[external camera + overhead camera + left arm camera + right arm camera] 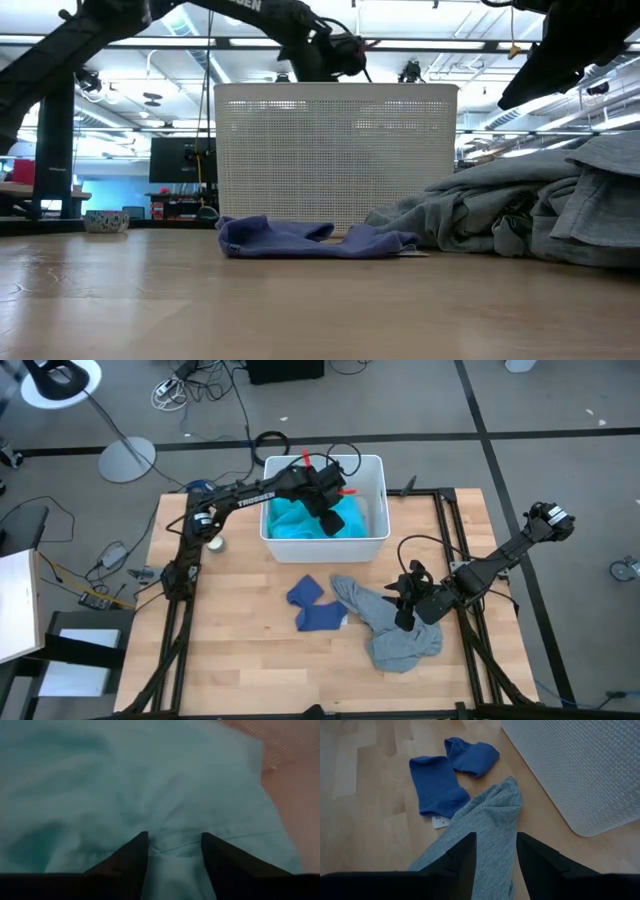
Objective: Sort clothes
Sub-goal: Put the blue shorts into the laundry bin, then put the blue sock into the laundry bin
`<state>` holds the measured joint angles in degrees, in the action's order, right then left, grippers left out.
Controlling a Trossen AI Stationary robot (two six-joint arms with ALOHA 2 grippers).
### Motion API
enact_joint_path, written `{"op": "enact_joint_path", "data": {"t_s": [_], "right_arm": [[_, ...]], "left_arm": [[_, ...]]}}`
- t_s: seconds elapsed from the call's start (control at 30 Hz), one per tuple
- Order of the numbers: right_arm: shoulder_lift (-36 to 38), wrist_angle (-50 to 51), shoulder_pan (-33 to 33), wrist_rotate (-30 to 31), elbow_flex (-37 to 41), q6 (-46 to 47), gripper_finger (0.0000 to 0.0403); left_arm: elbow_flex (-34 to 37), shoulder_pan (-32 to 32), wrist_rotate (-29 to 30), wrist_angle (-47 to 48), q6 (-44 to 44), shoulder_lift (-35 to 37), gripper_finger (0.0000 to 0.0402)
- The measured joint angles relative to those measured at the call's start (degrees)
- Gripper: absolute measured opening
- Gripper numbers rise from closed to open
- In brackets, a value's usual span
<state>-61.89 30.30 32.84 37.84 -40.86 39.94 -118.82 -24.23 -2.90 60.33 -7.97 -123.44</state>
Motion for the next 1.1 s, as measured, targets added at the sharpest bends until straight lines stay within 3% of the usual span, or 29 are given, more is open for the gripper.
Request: {"op": "enact_joint_path", "data": {"t_s": [0.13, 0.33, 0.57, 0.77, 0.87, 1.1], "right_arm": [[0.0, -0.02, 0.0, -0.02, 0.0, -0.02, 0.0138], [0.0, -0.01, 0.0, -0.02, 0.01, -0.04, 0.0138], [0.0, 0.27, 0.0, -0.04, 0.02, -0.07, 0.0135], [0.0, 0.14, 0.0, -0.02, 0.02, -0.07, 0.0134], [0.02, -0.06, 0.0, -0.04, 0.02, 0.23, 0.0135], [0.02, -0.66, 0.0, -0.58, 0.02, 0.32, 0.0133]], "left_arm": [[-5.77, 0.91, 1.5, 7.36, 0.61, 1.9, 0.0189], [-16.28, 8.15, 7.62, 14.95, 3.14, 3.84, 0.0183], [-10.1, 18.78, 11.68, 16.86, -1.33, 13.98, 0.0182], [-2.21, 31.25, 21.09, 13.63, -6.29, 19.67, 0.0182], [5.73, 36.83, 24.58, 7.22, -8.63, 21.85, 0.0182], [28.54, 44.25, 26.09, -13.73, -15.14, 29.18, 0.0163]]}}
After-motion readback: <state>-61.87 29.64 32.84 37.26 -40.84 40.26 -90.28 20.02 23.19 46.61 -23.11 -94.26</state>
